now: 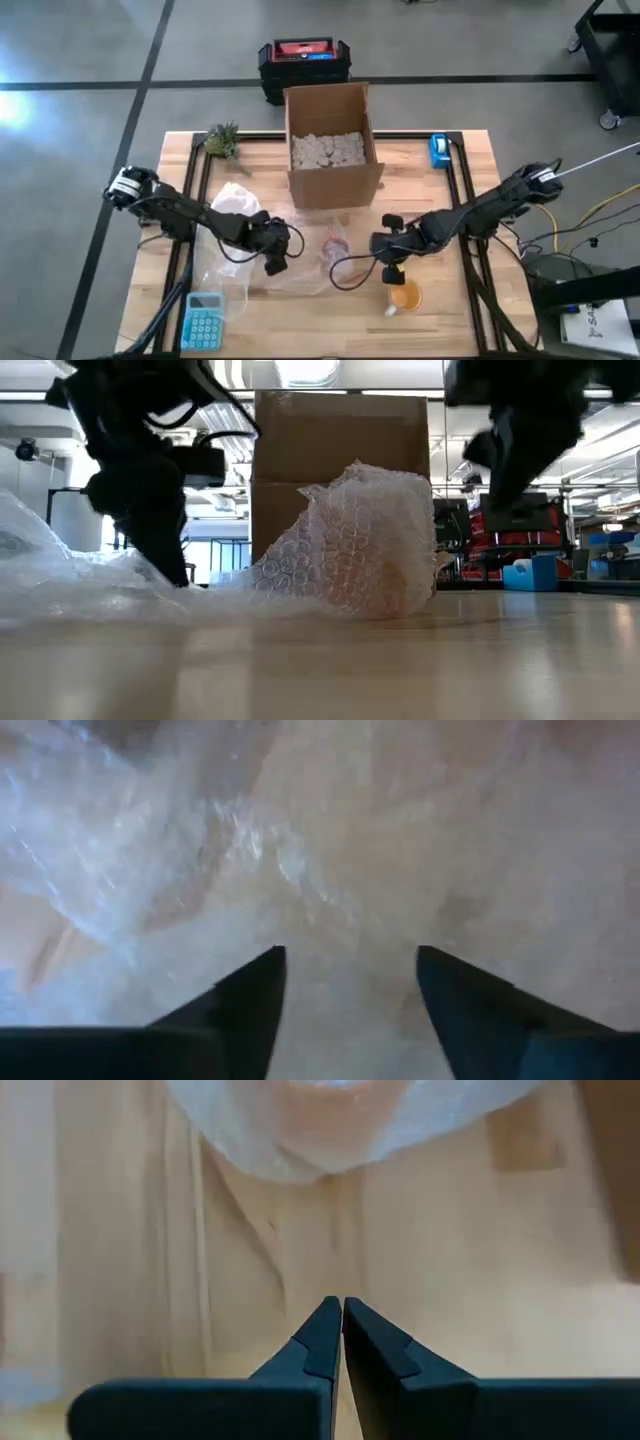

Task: Wrap mug
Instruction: Wrap the orange mug with bubble wrap

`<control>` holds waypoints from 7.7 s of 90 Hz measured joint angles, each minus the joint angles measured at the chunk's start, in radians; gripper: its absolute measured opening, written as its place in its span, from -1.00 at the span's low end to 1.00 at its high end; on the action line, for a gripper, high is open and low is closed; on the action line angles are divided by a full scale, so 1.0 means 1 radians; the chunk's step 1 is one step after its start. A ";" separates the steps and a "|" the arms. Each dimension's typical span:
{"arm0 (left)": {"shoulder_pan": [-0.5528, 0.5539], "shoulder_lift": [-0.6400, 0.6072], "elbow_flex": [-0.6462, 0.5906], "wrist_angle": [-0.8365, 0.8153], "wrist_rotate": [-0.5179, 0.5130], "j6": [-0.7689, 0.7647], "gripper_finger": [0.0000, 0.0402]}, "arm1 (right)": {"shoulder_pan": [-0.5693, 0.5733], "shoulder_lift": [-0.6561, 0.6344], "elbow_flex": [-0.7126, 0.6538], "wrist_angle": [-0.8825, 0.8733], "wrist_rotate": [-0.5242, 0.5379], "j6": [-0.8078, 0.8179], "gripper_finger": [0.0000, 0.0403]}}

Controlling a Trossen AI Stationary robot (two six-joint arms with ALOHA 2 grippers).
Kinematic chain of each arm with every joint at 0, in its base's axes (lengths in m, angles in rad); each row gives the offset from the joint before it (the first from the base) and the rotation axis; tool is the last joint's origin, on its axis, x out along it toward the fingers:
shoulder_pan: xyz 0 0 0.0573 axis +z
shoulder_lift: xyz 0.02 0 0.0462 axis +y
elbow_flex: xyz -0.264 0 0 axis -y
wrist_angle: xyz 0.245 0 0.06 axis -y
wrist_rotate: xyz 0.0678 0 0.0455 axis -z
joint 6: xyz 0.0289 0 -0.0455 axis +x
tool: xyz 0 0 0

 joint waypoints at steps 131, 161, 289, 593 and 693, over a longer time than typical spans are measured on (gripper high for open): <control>0.000 0.013 0.198 0.466 0.025 0.261 -0.98 | -0.001 0.137 -0.033 0.455 0.104 -0.074 -0.99; 0.000 0.124 0.190 0.501 0.051 0.224 -0.98 | -0.003 0.136 0.026 0.440 0.101 -0.152 -0.99; -0.012 0.121 0.191 0.545 0.112 0.226 -0.98 | -0.011 0.320 0.341 0.257 0.131 -0.353 -0.99; -0.024 0.139 0.163 0.597 0.008 0.293 -0.81 | -0.035 0.329 0.464 0.032 0.130 -0.340 -0.99; -0.013 0.160 0.227 0.544 0.120 0.344 -0.82 | -0.033 0.424 0.438 0.061 0.115 -0.300 -0.99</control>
